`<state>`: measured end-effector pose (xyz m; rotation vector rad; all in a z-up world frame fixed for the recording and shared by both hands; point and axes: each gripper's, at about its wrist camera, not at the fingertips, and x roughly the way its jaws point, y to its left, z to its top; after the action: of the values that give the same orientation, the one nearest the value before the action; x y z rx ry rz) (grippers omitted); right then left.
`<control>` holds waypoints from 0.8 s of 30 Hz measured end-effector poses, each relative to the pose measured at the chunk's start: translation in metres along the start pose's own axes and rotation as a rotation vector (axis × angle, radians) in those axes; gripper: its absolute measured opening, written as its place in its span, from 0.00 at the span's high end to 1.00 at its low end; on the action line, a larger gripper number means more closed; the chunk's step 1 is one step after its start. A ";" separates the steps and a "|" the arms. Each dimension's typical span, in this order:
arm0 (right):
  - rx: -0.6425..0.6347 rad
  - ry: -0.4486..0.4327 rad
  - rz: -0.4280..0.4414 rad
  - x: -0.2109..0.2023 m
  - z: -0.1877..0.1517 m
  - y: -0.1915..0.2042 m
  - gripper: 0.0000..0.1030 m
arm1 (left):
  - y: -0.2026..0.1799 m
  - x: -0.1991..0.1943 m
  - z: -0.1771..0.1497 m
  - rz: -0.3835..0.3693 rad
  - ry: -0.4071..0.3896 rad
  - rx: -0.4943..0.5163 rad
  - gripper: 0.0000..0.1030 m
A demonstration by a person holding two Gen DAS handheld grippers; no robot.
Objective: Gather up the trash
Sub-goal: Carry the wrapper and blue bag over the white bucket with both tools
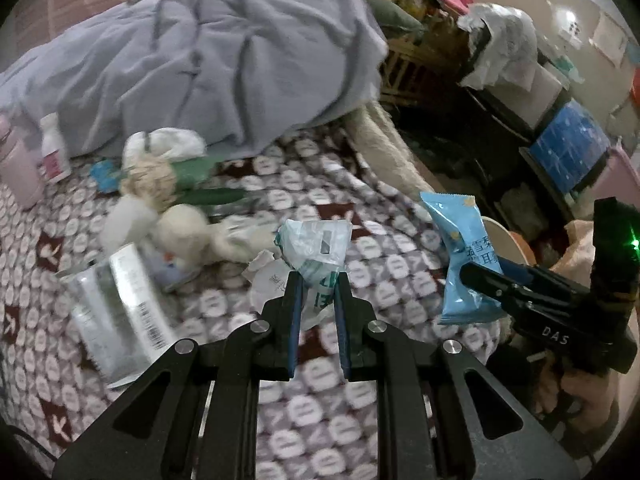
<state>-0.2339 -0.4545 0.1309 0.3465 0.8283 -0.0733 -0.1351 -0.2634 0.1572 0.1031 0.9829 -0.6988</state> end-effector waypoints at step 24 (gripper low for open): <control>0.214 -0.070 -0.206 -0.061 -0.021 -0.136 0.55 | -0.145 0.070 0.025 -0.162 0.080 0.198 0.87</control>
<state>-0.3168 -0.5800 0.1257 0.4568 0.7867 -0.3665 -0.1768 -0.4205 0.1482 0.2284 1.0044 -0.9465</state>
